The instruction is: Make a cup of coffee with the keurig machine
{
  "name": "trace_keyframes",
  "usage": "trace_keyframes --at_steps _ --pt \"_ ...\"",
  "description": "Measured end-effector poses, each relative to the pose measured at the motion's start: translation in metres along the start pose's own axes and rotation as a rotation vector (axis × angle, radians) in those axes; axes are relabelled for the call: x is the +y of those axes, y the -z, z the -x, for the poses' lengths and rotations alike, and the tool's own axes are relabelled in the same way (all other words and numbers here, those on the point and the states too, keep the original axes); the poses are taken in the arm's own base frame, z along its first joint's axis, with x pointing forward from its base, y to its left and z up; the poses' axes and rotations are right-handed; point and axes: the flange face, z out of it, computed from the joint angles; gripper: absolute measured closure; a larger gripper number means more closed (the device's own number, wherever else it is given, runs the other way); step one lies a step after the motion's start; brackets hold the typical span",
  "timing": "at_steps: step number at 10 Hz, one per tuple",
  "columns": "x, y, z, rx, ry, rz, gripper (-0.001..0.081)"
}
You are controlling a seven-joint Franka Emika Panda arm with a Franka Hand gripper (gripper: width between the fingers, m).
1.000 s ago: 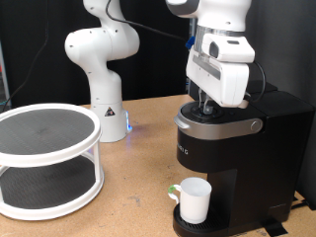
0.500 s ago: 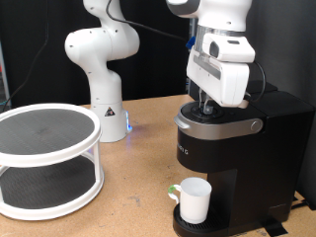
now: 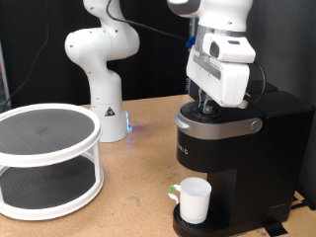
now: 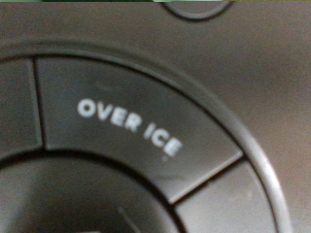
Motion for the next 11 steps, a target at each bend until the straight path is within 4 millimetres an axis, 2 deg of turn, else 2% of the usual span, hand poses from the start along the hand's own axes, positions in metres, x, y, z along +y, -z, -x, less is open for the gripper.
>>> trace_keyframes --at_steps 6,11 --pt "-0.001 0.0 0.0 -0.002 -0.004 0.012 0.0802" --pt "0.014 -0.003 0.025 0.189 0.024 -0.171 0.0802"
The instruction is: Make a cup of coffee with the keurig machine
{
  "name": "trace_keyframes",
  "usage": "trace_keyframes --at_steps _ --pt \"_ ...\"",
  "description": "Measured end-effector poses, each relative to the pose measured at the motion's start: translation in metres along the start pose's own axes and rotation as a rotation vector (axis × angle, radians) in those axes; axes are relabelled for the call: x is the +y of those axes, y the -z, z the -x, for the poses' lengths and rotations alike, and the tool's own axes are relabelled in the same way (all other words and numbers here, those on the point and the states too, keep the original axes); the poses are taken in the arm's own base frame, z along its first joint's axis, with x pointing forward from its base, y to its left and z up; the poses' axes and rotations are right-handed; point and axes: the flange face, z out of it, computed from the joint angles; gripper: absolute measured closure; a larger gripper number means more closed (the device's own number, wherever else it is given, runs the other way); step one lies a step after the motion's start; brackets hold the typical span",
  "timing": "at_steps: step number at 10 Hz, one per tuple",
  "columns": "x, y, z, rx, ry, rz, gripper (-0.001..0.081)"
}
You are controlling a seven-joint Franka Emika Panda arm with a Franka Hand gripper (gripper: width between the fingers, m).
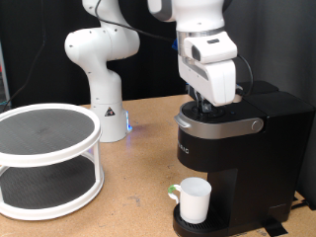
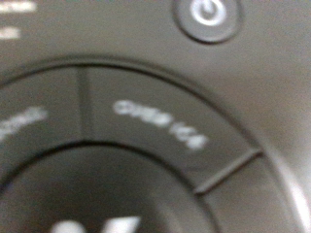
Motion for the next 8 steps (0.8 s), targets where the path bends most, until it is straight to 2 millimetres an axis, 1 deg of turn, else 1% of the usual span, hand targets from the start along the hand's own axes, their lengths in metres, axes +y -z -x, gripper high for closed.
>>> trace_keyframes --at_steps 3,4,8 --pt "-0.001 0.004 0.02 0.051 -0.003 -0.063 0.0802" --pt "-0.002 0.011 0.025 0.076 -0.014 -0.073 0.0802" --pt "0.0 0.059 0.041 0.176 -0.042 -0.08 0.0802"
